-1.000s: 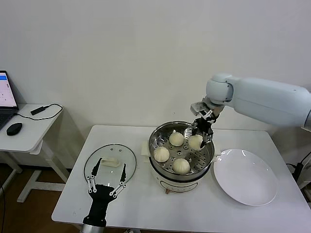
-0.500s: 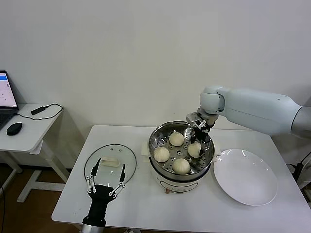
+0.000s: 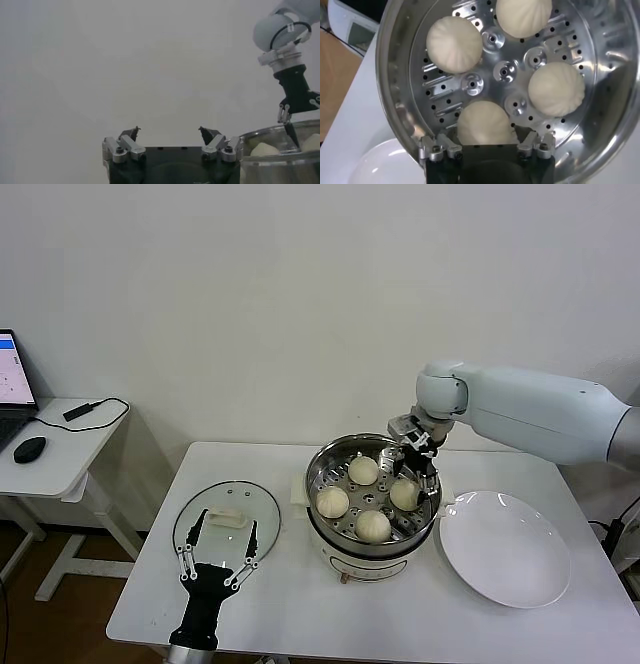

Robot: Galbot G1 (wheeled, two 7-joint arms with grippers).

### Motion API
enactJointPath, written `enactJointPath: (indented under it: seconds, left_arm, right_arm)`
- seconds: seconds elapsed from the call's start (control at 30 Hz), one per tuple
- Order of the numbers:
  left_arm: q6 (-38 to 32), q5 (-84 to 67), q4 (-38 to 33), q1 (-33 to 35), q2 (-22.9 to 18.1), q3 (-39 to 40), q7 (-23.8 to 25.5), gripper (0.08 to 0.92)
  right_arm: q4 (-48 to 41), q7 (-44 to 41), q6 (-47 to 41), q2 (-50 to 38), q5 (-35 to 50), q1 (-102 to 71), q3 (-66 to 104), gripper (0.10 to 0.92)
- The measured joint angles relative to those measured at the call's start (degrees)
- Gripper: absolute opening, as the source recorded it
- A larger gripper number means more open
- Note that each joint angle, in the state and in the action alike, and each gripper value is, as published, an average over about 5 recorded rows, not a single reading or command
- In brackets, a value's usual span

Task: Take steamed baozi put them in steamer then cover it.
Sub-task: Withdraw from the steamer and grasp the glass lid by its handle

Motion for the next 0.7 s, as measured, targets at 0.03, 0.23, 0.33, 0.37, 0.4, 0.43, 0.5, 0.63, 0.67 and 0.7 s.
enactJointPath:
  seconds: [0.03, 0.23, 0.33, 0.37, 0.4, 0.43, 0.5, 0.63, 0.67, 0.7]
  left_arm:
    - [0.07, 0.09, 0.01, -0.07, 0.0, 0.01, 0.0, 0.823]
    - [0.56, 1.04, 0.28, -0.72, 0.3, -0.1, -0.39, 0.823]
    - [1.09, 1.95, 0.16, -1.2, 0.67, -0.01, -0.95, 0.823]
    - [1.33, 2.33, 0.07, -1.38, 0.82, 0.06, -1.17, 0.823]
    - [1.62, 2.71, -0.07, -1.58, 0.96, 0.11, -1.39, 0.823]
    - [1.98, 3.12, -0.23, -1.81, 1.1, 0.17, -1.65, 0.823]
    - [2.84, 3.98, -0.55, -2.35, 1.4, 0.25, -2.22, 0.823]
    - [4.96, 5.95, -0.8, -3.54, 1.96, 0.48, -3.62, 0.823]
    - [5.56, 6.55, -0.79, -3.85, 2.11, 0.57, -4.05, 0.823]
    - [6.19, 7.21, -0.79, -4.17, 2.27, 0.66, -4.49, 0.823]
  right_arm:
    - [0.39, 0.05, 0.06, -0.57, 0.09, -0.14, 0.68, 0.823]
    - [3.61, 3.39, 1.14, -5.79, 3.0, -1.97, 7.17, 0.823]
    - [5.83, 8.72, 2.64, -9.24, 6.04, -3.79, 10.96, 0.823]
    - [6.63, 11.15, 3.29, -10.44, 7.1, -4.62, 12.3, 0.823]
    - [7.41, 13.84, 4.0, -11.6, 8.11, -5.58, 13.7, 0.823]
    - [8.17, 16.91, 4.77, -12.76, 9.05, -6.71, 15.25, 0.823]
    - [9.53, 23.76, 6.45, -14.89, 10.69, -9.45, 18.68, 0.823]
    - [11.87, 38.85, 10.49, -18.26, 13.26, -16.82, 26.48, 0.823]
    - [12.41, 42.55, 11.66, -18.89, 13.75, -18.98, 28.57, 0.823]
    - [12.91, 46.04, 12.83, -19.41, 14.15, -21.2, 30.73, 0.823]
